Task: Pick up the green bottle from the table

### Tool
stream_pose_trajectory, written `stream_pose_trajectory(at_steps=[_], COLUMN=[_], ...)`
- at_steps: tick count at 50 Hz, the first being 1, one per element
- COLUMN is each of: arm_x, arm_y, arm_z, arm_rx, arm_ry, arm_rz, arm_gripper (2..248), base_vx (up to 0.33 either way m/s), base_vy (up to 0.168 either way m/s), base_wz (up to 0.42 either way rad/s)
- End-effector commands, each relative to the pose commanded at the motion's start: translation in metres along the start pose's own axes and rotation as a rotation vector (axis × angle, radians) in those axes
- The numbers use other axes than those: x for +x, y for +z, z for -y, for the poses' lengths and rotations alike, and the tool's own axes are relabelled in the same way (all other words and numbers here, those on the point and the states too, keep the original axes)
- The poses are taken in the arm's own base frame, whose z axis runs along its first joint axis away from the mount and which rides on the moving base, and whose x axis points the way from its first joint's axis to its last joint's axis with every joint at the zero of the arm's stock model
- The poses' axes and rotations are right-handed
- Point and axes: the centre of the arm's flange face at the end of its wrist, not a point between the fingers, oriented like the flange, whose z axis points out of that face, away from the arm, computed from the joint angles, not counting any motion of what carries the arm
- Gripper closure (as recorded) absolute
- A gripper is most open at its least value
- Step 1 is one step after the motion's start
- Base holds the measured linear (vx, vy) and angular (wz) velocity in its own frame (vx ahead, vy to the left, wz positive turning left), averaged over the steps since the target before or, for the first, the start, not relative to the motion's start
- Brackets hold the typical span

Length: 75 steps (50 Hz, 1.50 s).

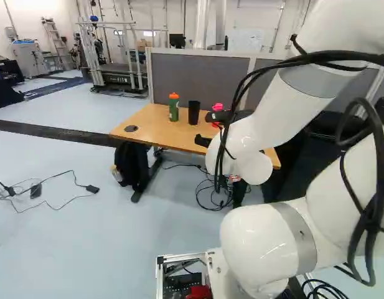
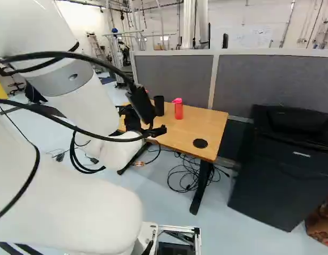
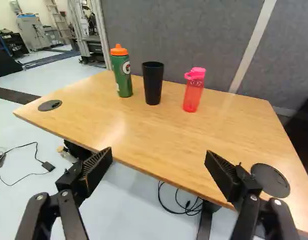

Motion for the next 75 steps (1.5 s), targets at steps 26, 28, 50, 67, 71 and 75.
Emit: stream_pose_trajectory(at_steps=[26, 28, 50, 67, 71, 75], arm_x=[0.0, 0.0, 0.0, 0.0, 0.0, 0.0], arm_y=[0.0, 0.0, 0.0, 0.0, 0.0, 0.0], arm_z=[0.0, 0.0, 0.0, 0.0, 0.0, 0.0], arm_rx=[0.0, 0.0, 0.0, 0.0, 0.0, 0.0], arm_ry=[0.0, 0.0, 0.0, 0.0, 0.0, 0.0], arm_rz=[0.0, 0.0, 0.0, 0.0, 0.0, 0.0], arm_gripper=[3, 3, 3, 3, 3, 3], base_vx=[0.09, 0.122, 0.125, 0.126, 0.124, 0.118], base_vy=[0.091, 0.119, 0.117, 0.12, 0.119, 0.109], base_wz=[0.04, -0.025, -0.019, -0.02, -0.023, -0.022])
